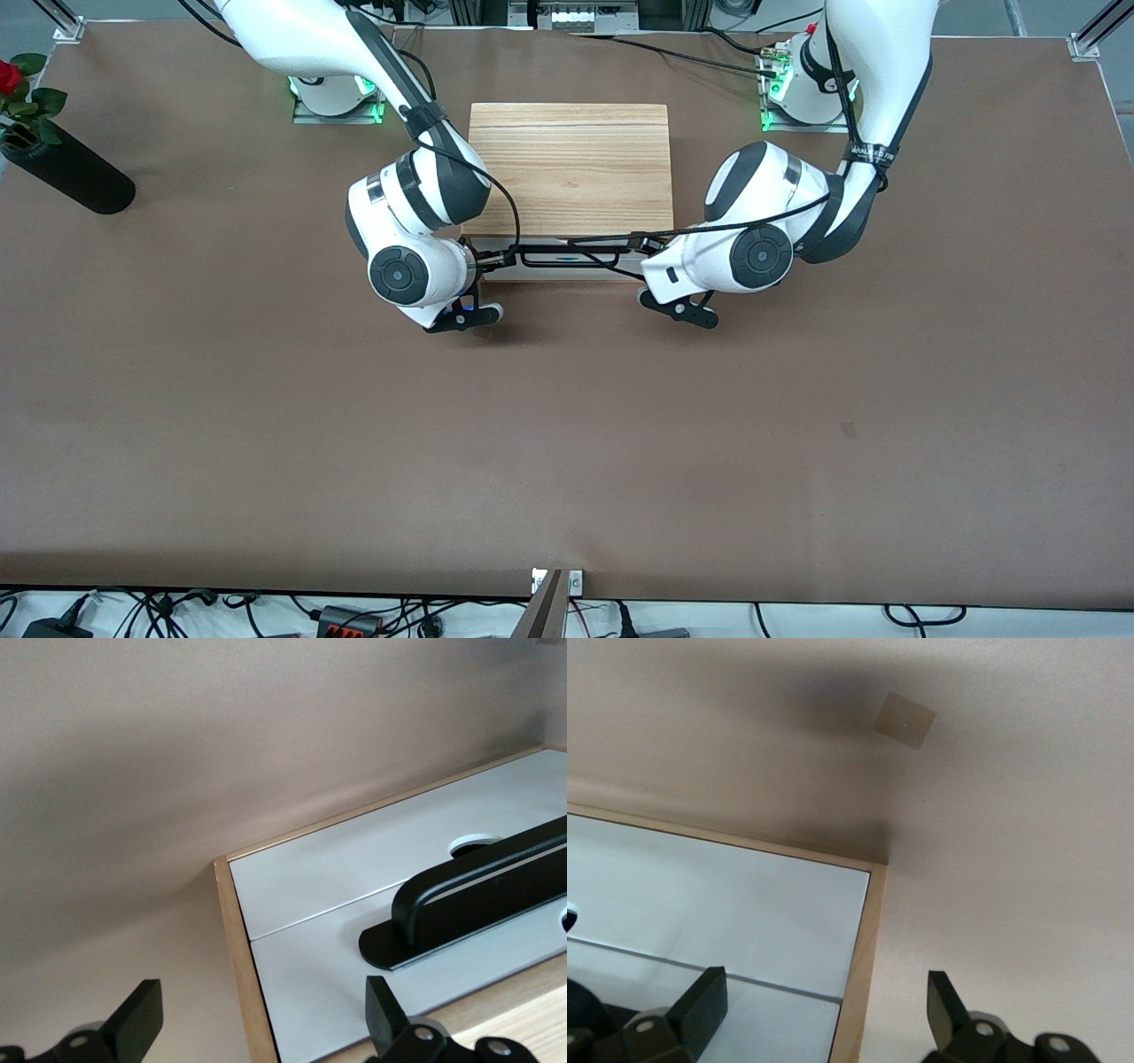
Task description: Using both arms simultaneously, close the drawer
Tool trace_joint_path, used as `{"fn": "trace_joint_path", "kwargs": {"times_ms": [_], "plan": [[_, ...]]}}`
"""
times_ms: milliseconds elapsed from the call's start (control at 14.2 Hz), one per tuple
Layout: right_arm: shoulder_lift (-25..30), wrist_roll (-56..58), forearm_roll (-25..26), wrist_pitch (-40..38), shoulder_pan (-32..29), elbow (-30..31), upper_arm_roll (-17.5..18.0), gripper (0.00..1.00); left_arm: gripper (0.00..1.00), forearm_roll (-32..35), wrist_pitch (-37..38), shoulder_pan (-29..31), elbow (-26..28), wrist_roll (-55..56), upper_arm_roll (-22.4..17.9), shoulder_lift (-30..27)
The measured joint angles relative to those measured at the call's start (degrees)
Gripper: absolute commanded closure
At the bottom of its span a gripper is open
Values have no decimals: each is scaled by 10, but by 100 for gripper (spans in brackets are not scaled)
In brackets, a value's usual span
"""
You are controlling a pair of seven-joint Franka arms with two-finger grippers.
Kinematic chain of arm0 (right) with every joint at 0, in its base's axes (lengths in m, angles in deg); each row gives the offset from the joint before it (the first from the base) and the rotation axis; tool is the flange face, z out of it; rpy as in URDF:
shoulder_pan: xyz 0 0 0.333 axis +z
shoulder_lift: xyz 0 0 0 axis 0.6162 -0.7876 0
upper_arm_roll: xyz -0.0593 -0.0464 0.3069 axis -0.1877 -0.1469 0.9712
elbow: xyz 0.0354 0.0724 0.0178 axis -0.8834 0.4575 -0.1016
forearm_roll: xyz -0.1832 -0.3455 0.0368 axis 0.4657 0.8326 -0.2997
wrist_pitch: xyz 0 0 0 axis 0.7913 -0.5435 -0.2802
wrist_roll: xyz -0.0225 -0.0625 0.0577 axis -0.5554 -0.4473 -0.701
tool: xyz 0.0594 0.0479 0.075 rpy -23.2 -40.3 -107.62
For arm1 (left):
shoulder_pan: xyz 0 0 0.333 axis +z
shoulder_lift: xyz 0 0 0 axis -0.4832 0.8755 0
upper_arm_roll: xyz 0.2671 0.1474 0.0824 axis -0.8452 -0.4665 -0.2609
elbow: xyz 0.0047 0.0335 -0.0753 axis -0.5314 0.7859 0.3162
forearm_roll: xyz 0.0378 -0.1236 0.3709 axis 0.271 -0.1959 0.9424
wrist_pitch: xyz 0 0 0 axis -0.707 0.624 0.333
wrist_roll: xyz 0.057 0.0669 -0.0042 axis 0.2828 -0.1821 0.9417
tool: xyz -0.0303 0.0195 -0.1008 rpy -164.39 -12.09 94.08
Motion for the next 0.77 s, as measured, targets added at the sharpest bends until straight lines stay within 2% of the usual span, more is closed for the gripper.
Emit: {"fn": "trace_joint_path", "kwargs": {"times_ms": [492,773], "plan": [[0,0,0,0,2,0,-1,0,0,0,-15,0,9,0,3,-4],[5,0,0,1,2,-18,-3,0,0,0,-48,6,5,0,2,-5]]}}
